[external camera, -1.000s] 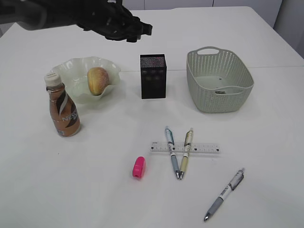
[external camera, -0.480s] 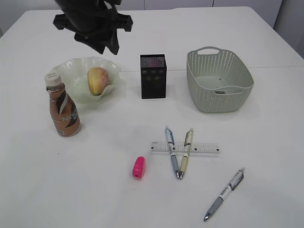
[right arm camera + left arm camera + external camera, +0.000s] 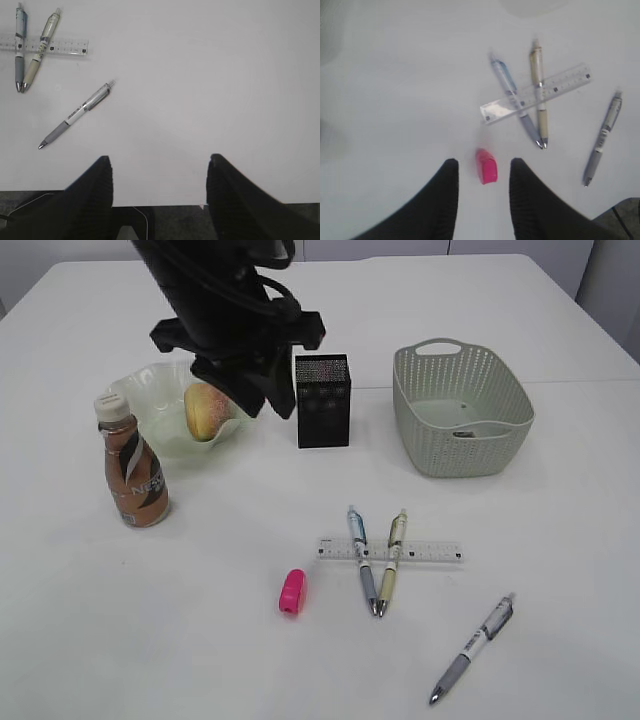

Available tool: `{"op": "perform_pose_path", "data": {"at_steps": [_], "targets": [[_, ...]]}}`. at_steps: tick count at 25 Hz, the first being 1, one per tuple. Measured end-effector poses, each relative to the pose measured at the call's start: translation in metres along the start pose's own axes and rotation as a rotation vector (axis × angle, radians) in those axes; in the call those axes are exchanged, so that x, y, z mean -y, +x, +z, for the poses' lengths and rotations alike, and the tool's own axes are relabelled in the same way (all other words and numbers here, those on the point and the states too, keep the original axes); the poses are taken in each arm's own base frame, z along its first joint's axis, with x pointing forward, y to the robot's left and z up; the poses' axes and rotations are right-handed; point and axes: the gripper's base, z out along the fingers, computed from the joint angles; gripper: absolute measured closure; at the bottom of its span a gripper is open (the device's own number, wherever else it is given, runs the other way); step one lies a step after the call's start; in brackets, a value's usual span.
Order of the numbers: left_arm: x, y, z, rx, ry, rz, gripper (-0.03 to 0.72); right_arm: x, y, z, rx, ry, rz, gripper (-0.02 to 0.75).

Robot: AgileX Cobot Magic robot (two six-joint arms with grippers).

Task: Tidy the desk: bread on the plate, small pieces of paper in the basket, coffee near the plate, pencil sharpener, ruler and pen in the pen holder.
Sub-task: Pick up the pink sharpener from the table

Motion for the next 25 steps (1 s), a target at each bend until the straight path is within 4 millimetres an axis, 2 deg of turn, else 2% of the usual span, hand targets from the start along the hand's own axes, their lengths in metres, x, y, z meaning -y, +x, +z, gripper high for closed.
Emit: {"op": "perform_pose_path", "data": {"at_steps": [3, 8, 12, 21, 25], "targets": [[0.010, 0.010, 0.017, -0.063, 0.011, -0.010, 0.416, 0.000, 0.000, 0.000, -0.001, -0.001, 0.002, 0.271], [0.015, 0.037, 0.052, -0.208, -0.005, -0.026, 0.411, 0.000, 0.000, 0.000, -0.002, -0.001, 0.002, 0.271], [0.021, 0.054, 0.070, -0.281, -0.020, -0.010, 0.409, 0.000, 0.000, 0.000, -0.002, -0.001, 0.002, 0.271], [0.016, 0.061, 0.114, -0.377, -0.051, -0.020, 0.403, 0.000, 0.000, 0.000, -0.002, -0.001, 0.002, 0.271], [0.013, 0.062, 0.129, -0.394, -0.058, -0.028, 0.364, 0.000, 0.000, 0.000, -0.002, -0.001, 0.002, 0.271]]}}
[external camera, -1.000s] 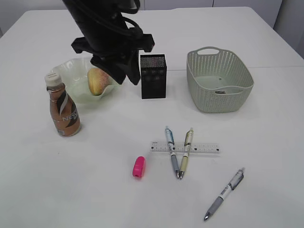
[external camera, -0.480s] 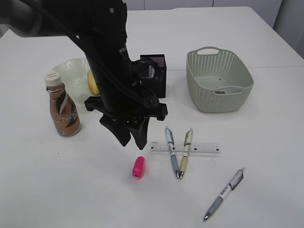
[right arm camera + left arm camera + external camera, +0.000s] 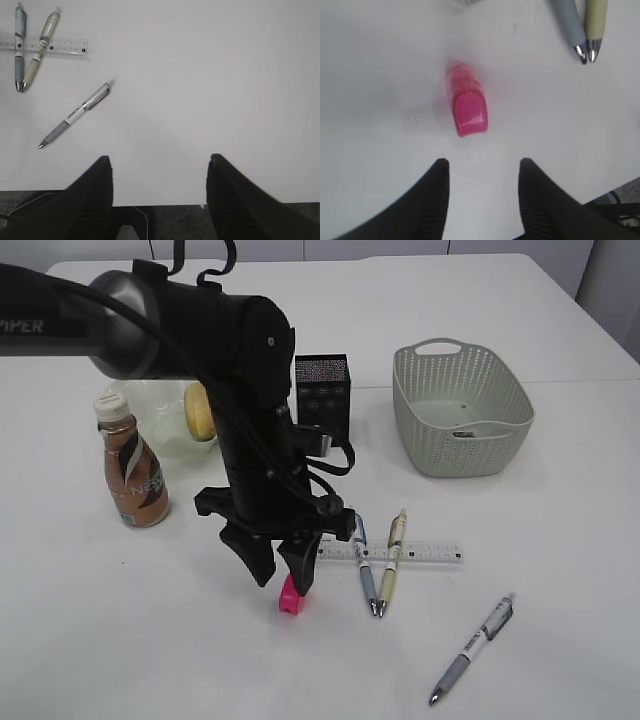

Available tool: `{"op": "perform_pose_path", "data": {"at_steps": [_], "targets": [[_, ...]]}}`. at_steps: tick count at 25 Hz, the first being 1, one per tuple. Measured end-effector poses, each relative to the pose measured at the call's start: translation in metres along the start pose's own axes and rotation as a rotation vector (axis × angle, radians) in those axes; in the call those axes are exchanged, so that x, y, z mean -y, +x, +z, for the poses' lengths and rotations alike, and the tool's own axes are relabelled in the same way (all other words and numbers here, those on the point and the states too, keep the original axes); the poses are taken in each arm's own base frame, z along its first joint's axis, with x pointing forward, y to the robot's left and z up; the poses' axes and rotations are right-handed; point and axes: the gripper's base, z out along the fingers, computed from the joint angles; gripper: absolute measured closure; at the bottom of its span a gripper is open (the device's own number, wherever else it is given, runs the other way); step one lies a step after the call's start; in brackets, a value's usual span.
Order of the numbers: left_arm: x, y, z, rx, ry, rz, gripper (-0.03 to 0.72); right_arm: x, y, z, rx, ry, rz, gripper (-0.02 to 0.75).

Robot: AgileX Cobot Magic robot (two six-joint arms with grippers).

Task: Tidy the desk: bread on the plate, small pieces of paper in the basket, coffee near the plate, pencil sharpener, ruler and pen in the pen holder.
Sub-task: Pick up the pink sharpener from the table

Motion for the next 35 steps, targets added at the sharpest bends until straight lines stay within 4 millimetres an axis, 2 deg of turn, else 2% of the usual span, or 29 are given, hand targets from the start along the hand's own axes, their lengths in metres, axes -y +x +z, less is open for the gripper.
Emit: {"op": "perform_pose_path", "data": {"at_steps": [4, 15, 27, 35], "targets": [[0.000, -0.006, 0.006, 0.042, 0.010, -0.004, 0.330, 0.000, 0.000, 0.000, -0.002, 0.001, 0.001, 0.271], [0.001, -0.013, 0.007, 0.114, 0.021, -0.003, 0.326, 0.000, 0.000, 0.000, -0.002, 0.001, 0.001, 0.271], [-0.004, -0.018, 0.038, 0.054, -0.004, -0.014, 0.326, 0.000, 0.000, 0.000, -0.002, 0.001, 0.001, 0.271], [-0.005, -0.019, 0.043, 0.043, -0.009, -0.015, 0.326, 0.000, 0.000, 0.000, -0.002, 0.001, 0.001, 0.271]]}}
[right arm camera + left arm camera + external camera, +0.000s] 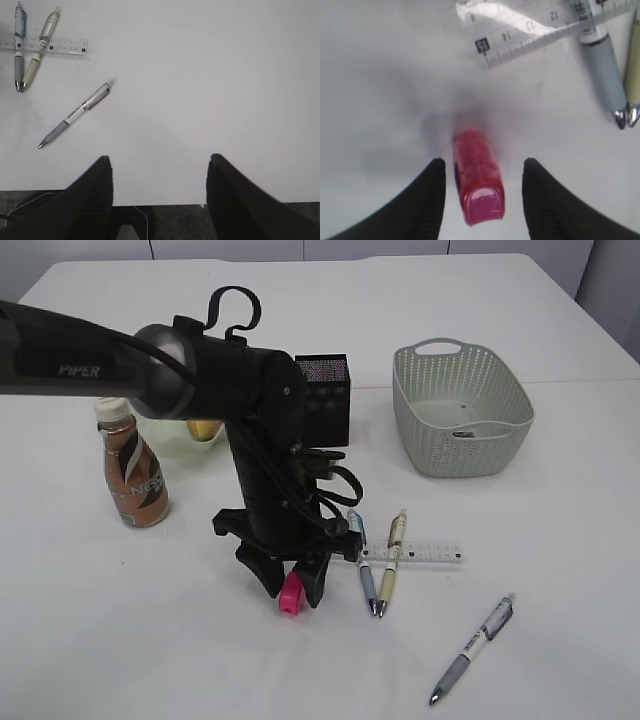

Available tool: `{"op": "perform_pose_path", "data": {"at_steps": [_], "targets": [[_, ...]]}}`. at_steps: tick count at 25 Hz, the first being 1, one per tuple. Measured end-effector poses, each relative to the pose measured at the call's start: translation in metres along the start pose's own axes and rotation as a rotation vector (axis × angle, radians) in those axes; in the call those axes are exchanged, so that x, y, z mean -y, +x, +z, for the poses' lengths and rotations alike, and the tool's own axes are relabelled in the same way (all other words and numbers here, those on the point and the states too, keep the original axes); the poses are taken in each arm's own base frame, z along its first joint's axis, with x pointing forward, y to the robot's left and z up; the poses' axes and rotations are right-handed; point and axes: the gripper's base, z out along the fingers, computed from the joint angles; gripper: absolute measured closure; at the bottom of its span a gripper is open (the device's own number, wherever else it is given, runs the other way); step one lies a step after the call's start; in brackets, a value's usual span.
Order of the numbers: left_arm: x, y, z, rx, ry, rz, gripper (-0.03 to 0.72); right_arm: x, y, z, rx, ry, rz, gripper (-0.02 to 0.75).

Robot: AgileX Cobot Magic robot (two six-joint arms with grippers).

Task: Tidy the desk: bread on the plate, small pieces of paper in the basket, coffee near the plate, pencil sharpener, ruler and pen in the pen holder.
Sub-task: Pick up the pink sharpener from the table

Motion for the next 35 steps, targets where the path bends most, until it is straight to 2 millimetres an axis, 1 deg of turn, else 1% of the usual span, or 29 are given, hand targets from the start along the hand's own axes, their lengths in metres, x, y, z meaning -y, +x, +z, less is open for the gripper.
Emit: {"op": "perform_pose_path", "data": {"at_steps": [4, 9, 15, 17, 20, 22, 25, 30, 35], "targets": [[0.000, 0.000, 0.001, 0.003, -0.003, 0.002, 0.326, 0.000, 0.000, 0.000, 0.000, 0.000, 0.000, 0.271], [-0.002, -0.002, 0.010, -0.008, -0.008, -0.002, 0.327, 0.000, 0.000, 0.000, 0.000, 0.000, 0.000, 0.271], [-0.002, -0.002, 0.011, -0.004, -0.007, -0.002, 0.333, 0.000, 0.000, 0.000, 0.000, 0.000, 0.000, 0.271], [-0.002, -0.002, 0.011, -0.003, -0.007, -0.002, 0.367, 0.000, 0.000, 0.000, 0.000, 0.000, 0.000, 0.271], [-0.002, -0.003, 0.012, -0.003, -0.009, -0.002, 0.490, 0.000, 0.000, 0.000, 0.000, 0.000, 0.000, 0.271], [-0.002, -0.003, 0.012, -0.003, -0.012, 0.000, 0.523, 0.000, 0.000, 0.000, 0.000, 0.000, 0.000, 0.271], [-0.004, -0.001, 0.012, -0.025, -0.025, 0.005, 0.527, 0.000, 0.000, 0.000, 0.000, 0.000, 0.000, 0.271], [-0.007, 0.008, 0.011, -0.124, -0.066, 0.013, 0.527, 0.000, 0.000, 0.000, 0.000, 0.000, 0.000, 0.271], [-0.007, 0.010, 0.004, -0.129, -0.073, 0.018, 0.527, 0.000, 0.000, 0.000, 0.000, 0.000, 0.000, 0.271]]}}
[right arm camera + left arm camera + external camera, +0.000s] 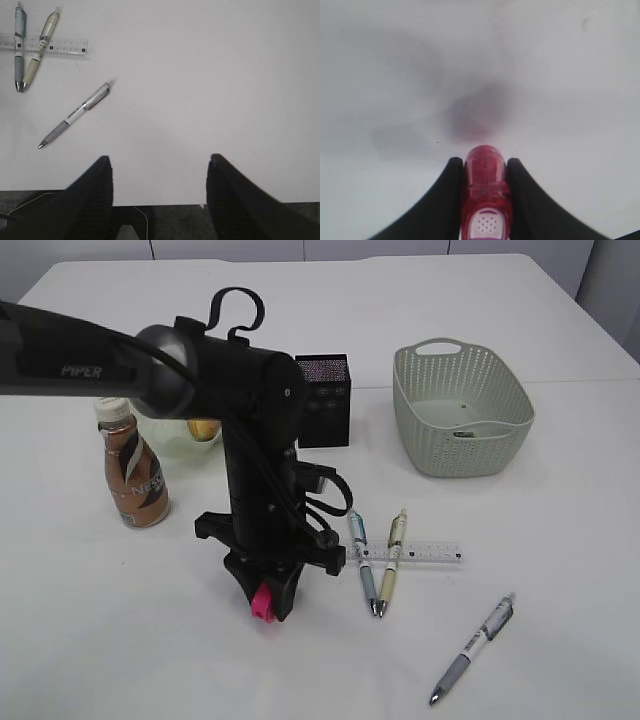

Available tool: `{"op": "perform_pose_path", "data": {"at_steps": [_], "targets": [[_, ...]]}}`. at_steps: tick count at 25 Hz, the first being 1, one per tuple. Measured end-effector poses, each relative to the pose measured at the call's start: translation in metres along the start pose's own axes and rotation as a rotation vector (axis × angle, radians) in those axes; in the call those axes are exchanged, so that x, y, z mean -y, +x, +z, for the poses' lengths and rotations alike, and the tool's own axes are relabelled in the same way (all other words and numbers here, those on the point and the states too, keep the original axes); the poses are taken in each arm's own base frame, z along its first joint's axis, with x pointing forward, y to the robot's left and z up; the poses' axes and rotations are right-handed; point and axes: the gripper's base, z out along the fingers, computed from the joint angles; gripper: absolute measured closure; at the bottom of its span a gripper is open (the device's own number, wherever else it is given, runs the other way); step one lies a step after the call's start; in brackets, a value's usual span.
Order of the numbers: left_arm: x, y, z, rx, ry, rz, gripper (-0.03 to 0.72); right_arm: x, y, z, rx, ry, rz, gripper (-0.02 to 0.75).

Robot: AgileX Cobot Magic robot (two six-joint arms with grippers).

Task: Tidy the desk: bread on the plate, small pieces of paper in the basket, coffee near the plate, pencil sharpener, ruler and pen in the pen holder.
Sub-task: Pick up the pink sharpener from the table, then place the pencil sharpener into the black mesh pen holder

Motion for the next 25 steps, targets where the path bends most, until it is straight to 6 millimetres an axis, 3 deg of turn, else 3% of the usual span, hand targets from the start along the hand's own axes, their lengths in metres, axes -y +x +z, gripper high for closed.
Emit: {"op": "perform_pose_path", "data": {"at_steps": [5, 10, 15, 19, 25], "targets": [[0.006, -0.005, -0.033, 0.098, 0.024, 0.017, 0.527, 0.000, 0.000, 0.000, 0.000, 0.000, 0.000, 0.271], [0.015, -0.014, -0.087, 0.265, 0.043, 0.050, 0.528, 0.000, 0.000, 0.000, 0.000, 0.000, 0.000, 0.271], [0.013, -0.028, -0.130, 0.474, -0.056, 0.097, 0.528, 0.000, 0.000, 0.000, 0.000, 0.000, 0.000, 0.271], [0.011, -0.045, -0.150, 0.716, -0.125, 0.148, 0.528, 0.000, 0.000, 0.000, 0.000, 0.000, 0.000, 0.271], [0.018, -0.068, -0.163, 1.025, -0.118, 0.232, 0.528, 0.000, 0.000, 0.000, 0.000, 0.000, 0.000, 0.271]]}}
